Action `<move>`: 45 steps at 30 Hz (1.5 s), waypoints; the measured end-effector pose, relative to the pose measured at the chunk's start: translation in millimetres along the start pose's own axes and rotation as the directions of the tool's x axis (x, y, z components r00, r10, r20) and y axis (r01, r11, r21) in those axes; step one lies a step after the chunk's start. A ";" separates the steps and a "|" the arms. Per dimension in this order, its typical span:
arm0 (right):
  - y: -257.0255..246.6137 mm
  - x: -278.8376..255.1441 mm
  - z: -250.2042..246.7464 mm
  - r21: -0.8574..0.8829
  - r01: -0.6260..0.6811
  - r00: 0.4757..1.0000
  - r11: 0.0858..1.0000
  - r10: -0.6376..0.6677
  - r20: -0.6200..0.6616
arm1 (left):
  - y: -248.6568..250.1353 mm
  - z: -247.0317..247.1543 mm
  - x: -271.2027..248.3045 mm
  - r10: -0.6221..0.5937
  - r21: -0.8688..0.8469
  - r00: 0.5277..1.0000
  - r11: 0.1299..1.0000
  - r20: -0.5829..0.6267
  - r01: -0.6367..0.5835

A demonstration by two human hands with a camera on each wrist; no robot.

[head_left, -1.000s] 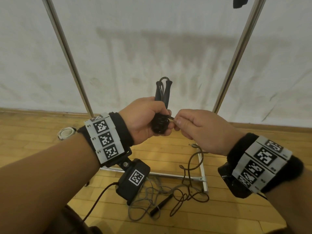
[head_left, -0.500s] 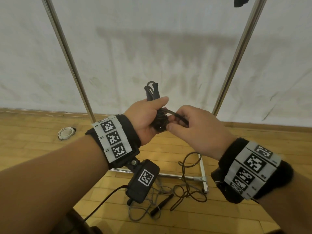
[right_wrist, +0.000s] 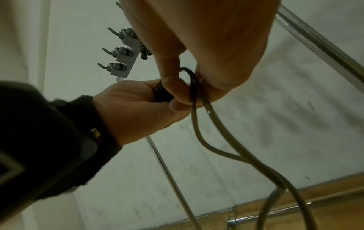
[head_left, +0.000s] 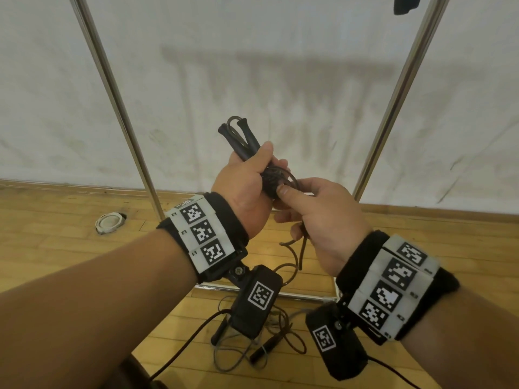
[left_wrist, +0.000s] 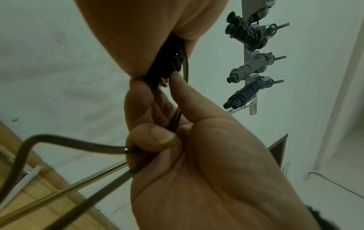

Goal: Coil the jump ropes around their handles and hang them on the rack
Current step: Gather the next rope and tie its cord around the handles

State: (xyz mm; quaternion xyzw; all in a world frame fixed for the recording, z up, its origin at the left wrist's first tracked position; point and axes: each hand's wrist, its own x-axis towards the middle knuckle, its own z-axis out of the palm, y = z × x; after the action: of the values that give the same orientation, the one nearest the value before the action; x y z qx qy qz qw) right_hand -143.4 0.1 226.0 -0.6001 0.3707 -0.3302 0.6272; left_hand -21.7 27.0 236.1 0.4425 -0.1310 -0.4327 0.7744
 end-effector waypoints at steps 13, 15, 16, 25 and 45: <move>4.5 5.1 2.3 0.109 -0.012 0.999 0.994 0.016 -0.033 | -13.5 -1.3 3.4 0.081 0.190 0.997 0.979 -0.003 -0.079; 5.0 6.7 0.3 0.091 -0.009 0.999 0.996 0.012 -0.036 | -13.0 -0.4 3.8 0.102 0.240 0.995 0.965 0.024 -0.104; 4.7 7.5 -1.4 0.081 -0.007 0.999 0.997 0.010 -0.036 | -13.4 -0.1 4.5 0.098 0.257 0.994 0.961 0.043 -0.106; -0.8 21.9 -28.4 -0.272 0.077 0.991 0.959 -0.102 -0.081 | -5.1 -23.1 7.1 0.059 0.293 0.954 0.944 0.294 -0.148; 0.7 20.8 -21.4 -0.684 0.306 0.913 0.662 -0.407 0.016 | -18.4 -10.9 -0.2 0.155 0.220 0.988 0.964 -0.003 -0.150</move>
State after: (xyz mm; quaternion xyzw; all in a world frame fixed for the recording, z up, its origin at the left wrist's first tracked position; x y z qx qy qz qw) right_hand -151.3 -28.6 223.8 -0.8220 0.3820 -0.3308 0.2626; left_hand -25.6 29.1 215.1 0.5182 -0.2037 -0.3502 0.7532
